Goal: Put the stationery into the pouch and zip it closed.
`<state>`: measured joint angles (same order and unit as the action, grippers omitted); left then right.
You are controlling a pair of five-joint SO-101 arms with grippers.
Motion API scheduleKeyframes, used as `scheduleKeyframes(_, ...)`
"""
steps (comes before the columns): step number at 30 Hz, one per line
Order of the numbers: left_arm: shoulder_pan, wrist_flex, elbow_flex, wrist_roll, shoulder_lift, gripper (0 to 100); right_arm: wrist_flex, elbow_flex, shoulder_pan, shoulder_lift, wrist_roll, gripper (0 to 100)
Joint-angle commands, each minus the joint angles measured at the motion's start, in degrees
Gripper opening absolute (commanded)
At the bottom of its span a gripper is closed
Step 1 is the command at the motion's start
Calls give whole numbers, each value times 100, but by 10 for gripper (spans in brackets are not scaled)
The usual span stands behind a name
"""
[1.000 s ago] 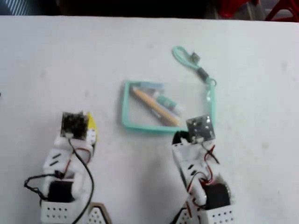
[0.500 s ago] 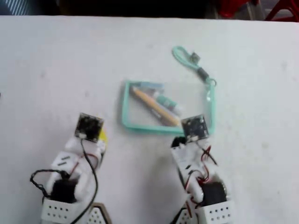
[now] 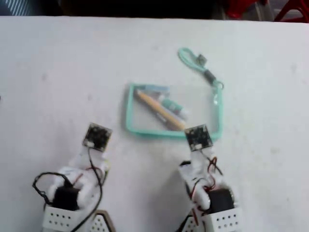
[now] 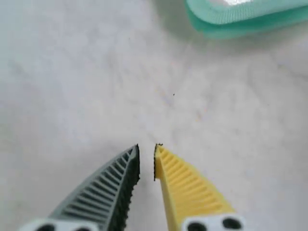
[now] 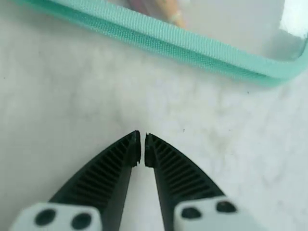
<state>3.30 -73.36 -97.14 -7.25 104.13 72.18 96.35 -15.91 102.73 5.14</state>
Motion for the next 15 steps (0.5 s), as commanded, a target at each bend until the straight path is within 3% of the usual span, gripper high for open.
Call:
scheduleKeyframes(1,22,-35,18,62,22,83,22,53,31,-4,53,18)
scheduleKeyframes(15,22,-35,18,26,22,83,40,53,-4,31,53,18)
